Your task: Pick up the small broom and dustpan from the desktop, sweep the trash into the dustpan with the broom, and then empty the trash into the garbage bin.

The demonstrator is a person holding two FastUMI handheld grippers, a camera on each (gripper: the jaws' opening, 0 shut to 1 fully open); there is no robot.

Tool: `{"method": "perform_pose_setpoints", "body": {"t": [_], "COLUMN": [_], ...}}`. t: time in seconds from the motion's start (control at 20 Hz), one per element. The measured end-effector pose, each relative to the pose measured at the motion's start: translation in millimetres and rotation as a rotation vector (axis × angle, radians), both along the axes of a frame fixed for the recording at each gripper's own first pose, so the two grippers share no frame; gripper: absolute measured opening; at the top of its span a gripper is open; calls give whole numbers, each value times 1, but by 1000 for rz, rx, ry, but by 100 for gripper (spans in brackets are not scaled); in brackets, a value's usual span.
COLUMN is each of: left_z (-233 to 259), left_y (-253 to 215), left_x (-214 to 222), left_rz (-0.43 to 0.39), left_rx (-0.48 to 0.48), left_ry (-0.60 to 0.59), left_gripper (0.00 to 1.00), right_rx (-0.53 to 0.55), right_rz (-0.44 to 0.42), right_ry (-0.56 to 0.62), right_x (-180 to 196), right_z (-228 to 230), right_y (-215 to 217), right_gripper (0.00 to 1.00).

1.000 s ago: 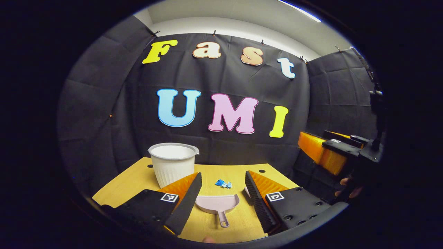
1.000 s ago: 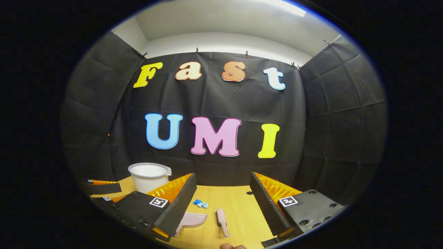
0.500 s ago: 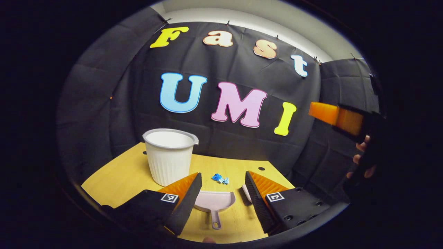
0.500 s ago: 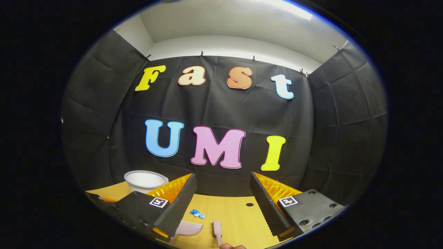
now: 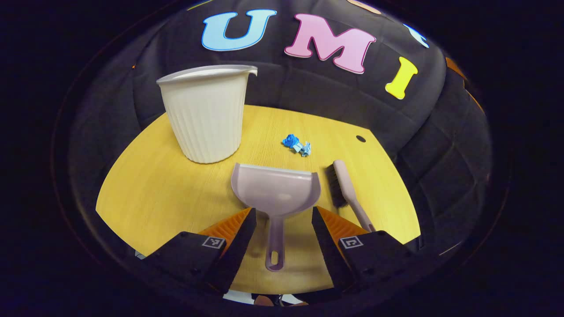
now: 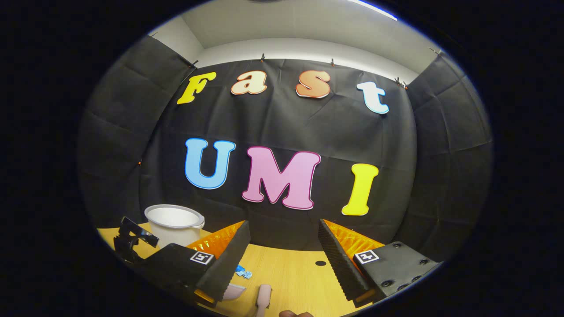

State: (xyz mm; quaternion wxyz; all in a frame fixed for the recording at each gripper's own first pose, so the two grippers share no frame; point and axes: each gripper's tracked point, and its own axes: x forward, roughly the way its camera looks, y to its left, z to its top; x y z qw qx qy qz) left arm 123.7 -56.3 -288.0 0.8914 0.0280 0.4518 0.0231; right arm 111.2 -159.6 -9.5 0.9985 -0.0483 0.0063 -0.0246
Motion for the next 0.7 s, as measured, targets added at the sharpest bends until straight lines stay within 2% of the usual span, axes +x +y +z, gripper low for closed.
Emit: {"method": "perform_pose_setpoints", "body": {"t": [0.05, 0.15, 0.3, 0.4, 0.45, 0.55, 0.6, 0.7], "left_z": [-12, -31, -49, -56, -60, -62, -65, -71], "left_y": [0, 2, 6, 11, 13, 20, 20, 17], "left_x": [1, 7, 4, 13, 16, 21, 17, 18], "left_rz": [12, 35, 92, 95, 100, 119, 134, 155], "left_rx": [5, 17, 59, 90, 101, 144, 151, 135], "left_ry": [54, 137, 261, 315, 353, 428, 488, 534], "left_gripper": [77, 78, 78, 78, 77, 78, 77, 77], "right_rx": [-43, -107, -90, -67, -46, 1, 3, 31], "right_rz": [31, 105, 201, 216, 225, 299, 299, 287], "right_ry": [24, 36, 51, 87, 122, 295, 382, 433], "right_x": [4, 3, -2, 1, 5, 1, -4, -6], "right_z": [-15, -33, -62, -82, -95, -142, -168, -185], "right_y": [-1, 4, 12, 7, 8, 24, 21, 15], "right_gripper": [99, 100, 100, 100, 100, 100, 100, 100]}}
